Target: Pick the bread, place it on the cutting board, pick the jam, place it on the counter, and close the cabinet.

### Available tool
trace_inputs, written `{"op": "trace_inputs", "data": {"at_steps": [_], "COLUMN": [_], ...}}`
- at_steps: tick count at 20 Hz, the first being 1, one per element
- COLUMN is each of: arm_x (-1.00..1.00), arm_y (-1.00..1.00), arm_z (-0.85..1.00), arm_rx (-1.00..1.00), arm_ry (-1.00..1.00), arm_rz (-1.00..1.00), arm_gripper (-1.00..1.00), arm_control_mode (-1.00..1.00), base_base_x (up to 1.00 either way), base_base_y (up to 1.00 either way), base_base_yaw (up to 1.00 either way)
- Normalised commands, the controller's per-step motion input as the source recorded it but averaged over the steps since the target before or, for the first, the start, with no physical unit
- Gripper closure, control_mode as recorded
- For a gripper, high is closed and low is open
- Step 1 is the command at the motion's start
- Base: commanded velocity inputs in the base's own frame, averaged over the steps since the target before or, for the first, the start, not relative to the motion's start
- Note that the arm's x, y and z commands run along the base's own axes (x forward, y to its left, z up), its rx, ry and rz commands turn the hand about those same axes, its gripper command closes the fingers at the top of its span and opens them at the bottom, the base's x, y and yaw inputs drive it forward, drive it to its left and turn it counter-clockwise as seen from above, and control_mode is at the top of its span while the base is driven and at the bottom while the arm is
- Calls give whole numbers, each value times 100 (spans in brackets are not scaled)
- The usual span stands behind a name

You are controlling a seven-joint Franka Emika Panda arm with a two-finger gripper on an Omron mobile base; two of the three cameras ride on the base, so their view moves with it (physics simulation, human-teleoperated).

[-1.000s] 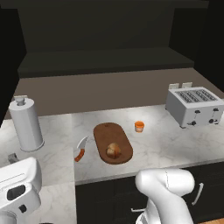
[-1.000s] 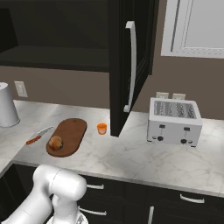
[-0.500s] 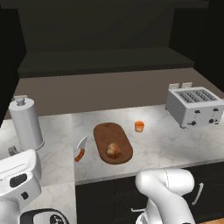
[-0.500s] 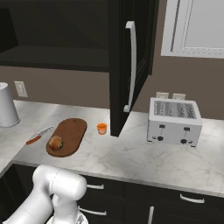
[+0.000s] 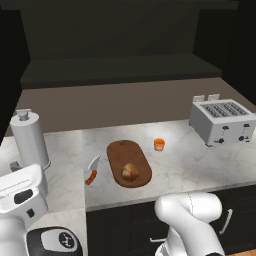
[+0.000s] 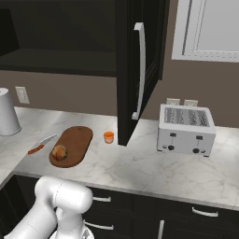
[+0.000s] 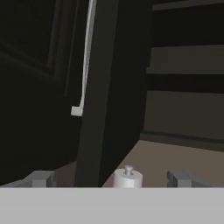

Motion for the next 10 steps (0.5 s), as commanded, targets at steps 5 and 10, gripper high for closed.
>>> {"op": "trace_inputs", "data": {"at_steps": [5, 10], "arm_x": [7, 4], "arm_y": [13, 16], "arm_z": [-8, -11], "arm_rx": [-1, -2], "arm_ry": [0, 0], "arm_rz": [3, 3], "arm_gripper": [-100, -100], "arm_control_mode": [-100, -100], "base_base_x": [0, 0], "base_base_y": [0, 0], "base_base_yaw": [0, 0]}}
